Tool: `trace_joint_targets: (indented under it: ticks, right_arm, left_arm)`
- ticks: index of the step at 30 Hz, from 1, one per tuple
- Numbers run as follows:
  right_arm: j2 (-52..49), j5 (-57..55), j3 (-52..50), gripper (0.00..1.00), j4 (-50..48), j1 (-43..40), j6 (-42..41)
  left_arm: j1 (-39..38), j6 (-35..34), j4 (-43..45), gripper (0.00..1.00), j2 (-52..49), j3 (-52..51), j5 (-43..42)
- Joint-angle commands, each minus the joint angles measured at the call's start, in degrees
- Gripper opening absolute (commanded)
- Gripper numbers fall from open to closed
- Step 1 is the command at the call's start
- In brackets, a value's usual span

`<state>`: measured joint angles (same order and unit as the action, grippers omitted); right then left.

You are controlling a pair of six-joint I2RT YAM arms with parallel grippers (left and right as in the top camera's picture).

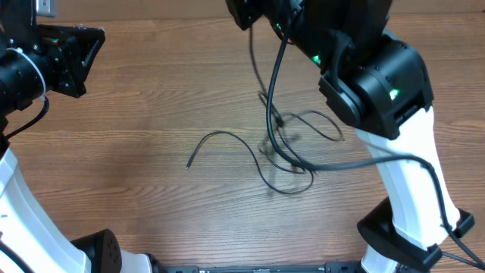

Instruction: Untangle cables

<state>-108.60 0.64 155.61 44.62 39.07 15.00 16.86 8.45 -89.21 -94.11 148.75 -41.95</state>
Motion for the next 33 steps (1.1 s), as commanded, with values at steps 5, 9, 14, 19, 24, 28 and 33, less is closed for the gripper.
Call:
trace_joint_targets:
  ticks: [5,9,14,19,24,28,33]
  right_arm:
    - [5.73,-2.97,2.16,0.04,13.0,-5.49,1.42]
    - [3.72,-2.54,-3.23,0.31,24.5,-11.17,-5.4]
    - [2.97,-1.2,-11.37,1.0,31.32,-12.57,-7.76]
    - [2.97,-4.52,-19.1,1.0,41.77,-12.79,-12.7]
    - [2.97,6.64,-29.92,1.0,46.6,-12.39,-5.44]
    - [2.97,7.37,-42.16,1.0,38.38,-12.2,-3.17]
    - [2.97,10.6,-57.2,1.0,12.15,-12.17,-38.18]
  left_arm:
    - [-0.13,2.32,-0.13,0.04,-0.17,0.24,-1.33]
    - [-0.13,2.29,-0.15,0.04,-0.17,0.24,-1.36]
    - [-0.13,2.34,-1.49,0.04,-0.17,0.24,-1.31]
    - [-0.11,3.63,-3.04,0.04,-0.17,0.24,-1.16]
    - [-0.13,3.63,-2.1,0.04,-0.17,0.24,-1.14]
    - [-0.11,3.85,-1.92,0.04,-0.17,0.24,-1.14]
    - [-0.11,4.07,-1.9,0.04,-0.2,0.24,-1.14]
